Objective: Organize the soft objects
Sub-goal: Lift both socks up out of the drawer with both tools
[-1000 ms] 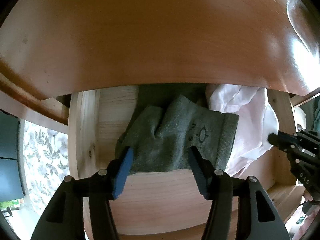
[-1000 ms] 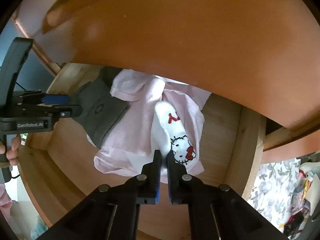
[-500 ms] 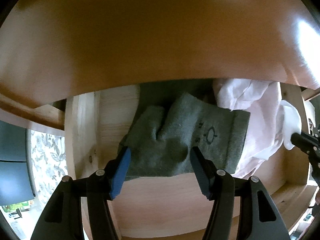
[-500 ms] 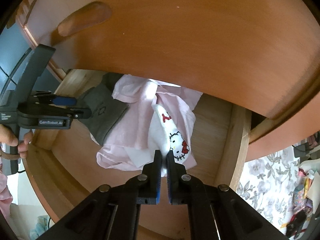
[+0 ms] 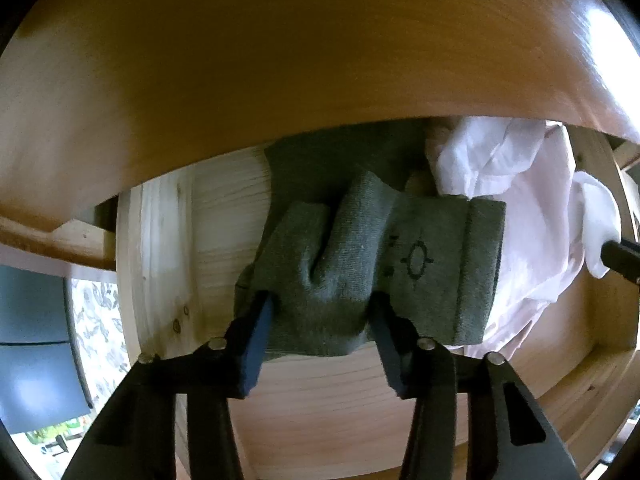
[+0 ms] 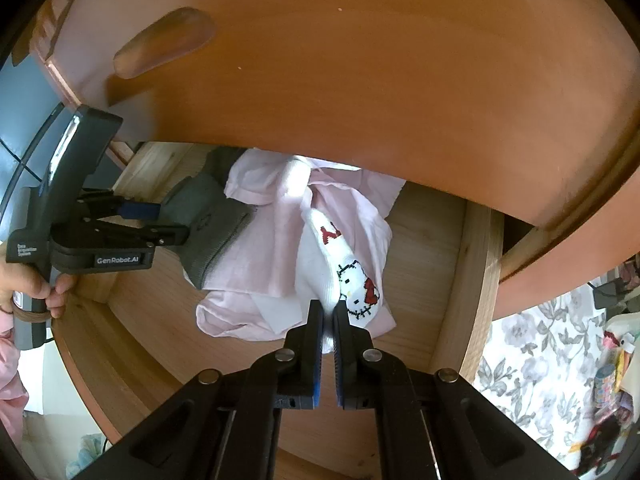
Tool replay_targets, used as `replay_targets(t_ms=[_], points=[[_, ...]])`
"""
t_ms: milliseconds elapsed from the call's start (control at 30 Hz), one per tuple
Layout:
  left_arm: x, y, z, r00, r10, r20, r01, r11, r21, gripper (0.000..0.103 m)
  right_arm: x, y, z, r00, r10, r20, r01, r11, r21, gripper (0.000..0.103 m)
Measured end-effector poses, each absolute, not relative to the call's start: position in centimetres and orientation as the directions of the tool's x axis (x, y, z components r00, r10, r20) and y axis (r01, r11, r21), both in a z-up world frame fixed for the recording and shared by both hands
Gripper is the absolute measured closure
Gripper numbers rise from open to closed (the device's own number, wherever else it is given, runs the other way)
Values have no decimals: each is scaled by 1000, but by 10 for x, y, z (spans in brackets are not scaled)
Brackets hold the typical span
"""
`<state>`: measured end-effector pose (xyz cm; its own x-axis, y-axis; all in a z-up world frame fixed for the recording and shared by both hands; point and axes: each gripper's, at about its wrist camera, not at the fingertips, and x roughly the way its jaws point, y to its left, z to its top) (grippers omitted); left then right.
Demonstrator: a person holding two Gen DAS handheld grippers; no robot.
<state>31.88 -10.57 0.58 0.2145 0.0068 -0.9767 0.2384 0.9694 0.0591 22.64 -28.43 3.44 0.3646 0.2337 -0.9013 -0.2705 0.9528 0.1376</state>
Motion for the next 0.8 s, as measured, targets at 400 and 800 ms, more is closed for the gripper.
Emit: replay_targets(t_ms=[400,800], points=[[315,-102,8,228,-37,-973,241,970,20,84,220,-287,37,368,238,-899,-259,955,146,98],[306,-78,31,287,-123,-950,193,979,-68,87,199,-300,57,417,265,-869,-245,954,173,98]])
